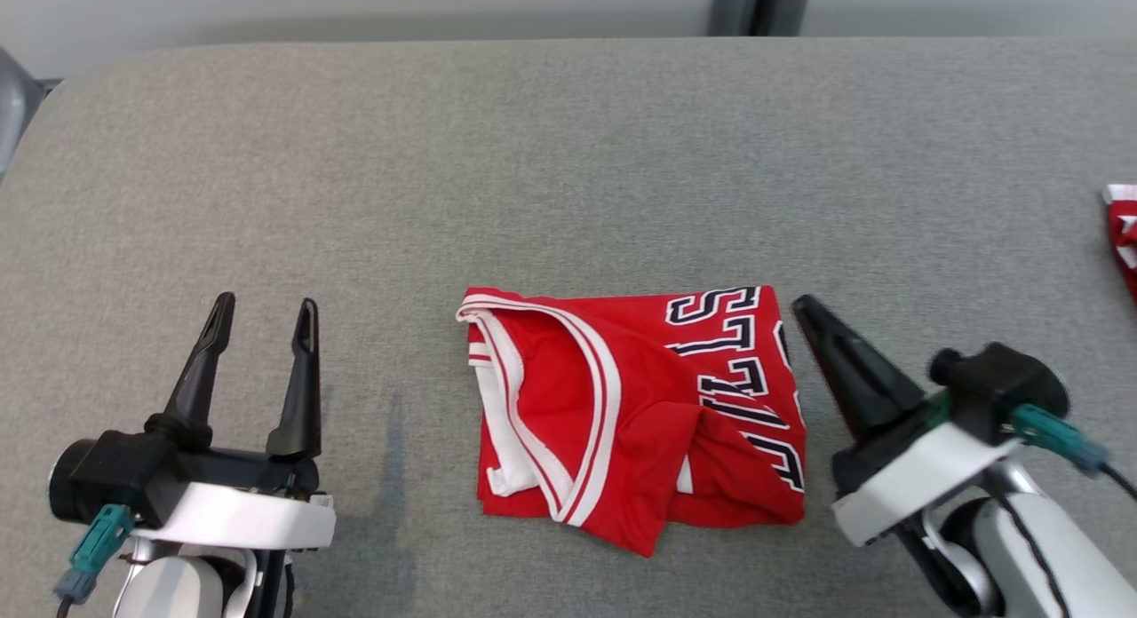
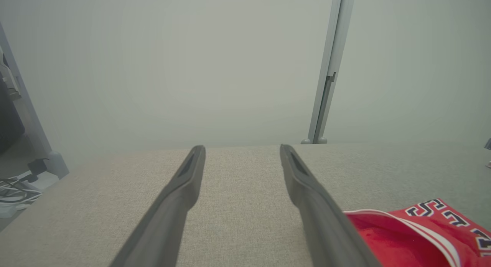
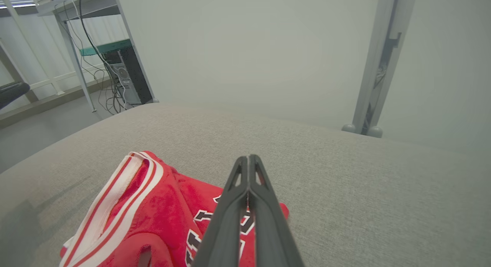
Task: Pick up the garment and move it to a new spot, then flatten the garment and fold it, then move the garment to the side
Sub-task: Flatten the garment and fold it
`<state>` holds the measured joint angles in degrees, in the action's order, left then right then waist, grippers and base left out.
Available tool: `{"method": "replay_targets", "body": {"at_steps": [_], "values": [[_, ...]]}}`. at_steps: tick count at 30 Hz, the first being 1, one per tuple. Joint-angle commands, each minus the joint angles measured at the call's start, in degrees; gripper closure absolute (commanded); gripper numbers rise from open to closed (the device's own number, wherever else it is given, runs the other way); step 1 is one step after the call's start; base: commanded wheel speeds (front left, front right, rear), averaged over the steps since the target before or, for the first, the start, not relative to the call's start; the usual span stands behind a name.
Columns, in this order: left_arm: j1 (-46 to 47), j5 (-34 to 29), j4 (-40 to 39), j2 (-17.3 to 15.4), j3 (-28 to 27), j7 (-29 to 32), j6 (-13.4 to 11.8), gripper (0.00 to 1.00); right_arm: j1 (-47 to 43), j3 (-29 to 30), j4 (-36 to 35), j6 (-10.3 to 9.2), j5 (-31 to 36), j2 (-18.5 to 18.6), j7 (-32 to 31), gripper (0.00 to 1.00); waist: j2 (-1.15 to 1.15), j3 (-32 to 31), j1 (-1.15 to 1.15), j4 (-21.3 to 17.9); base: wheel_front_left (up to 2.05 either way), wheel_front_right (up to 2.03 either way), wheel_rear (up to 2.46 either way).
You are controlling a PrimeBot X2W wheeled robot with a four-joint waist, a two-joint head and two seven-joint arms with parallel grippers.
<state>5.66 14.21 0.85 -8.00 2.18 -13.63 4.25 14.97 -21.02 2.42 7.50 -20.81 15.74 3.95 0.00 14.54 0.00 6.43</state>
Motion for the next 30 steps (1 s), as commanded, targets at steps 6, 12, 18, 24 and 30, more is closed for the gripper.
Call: {"method": "replay_targets", "body": {"at_steps": [6,12,18,24,30], "values": [[2.97,0.89,1.67,0.87,1.44,-0.86,0.84,0.0,6.42,-11.17,6.73,-0.02,-3.43,2.22,0.7,1.0,0.0,2.54,0.0,3.61,0.0,0.0,0.0],[4.07,1.4,3.3,1.37,1.67,-1.27,1.27,0.0,8.75,-18.84,11.13,-0.02,-6.57,4.51,1.68,1.0,0.0,3.51,0.0,4.82,0.0,0.0,0.0],[4.3,1.26,4.17,1.51,1.18,-1.47,1.49,0.0,7.17,-22.35,10.51,-0.02,-7.19,5.86,2.59,1.0,0.0,3.51,0.0,4.44,0.0,0.0,0.0],[4.51,0.9,4.27,1.74,0.67,-1.48,1.64,0.0,4.4,-24.5,9.12,-0.02,-8.26,5.41,1.93,1.0,0.0,3.16,0.0,3.38,0.0,0.0,0.0],[4.32,0.93,4.48,1.88,0.66,-1.45,2.09,0.0,3.61,-27.19,11.79,-0.02,-9.38,2.64,2.45,1.0,0.0,2.84,0.0,2.78,0.0,0.0,0.0]]}}
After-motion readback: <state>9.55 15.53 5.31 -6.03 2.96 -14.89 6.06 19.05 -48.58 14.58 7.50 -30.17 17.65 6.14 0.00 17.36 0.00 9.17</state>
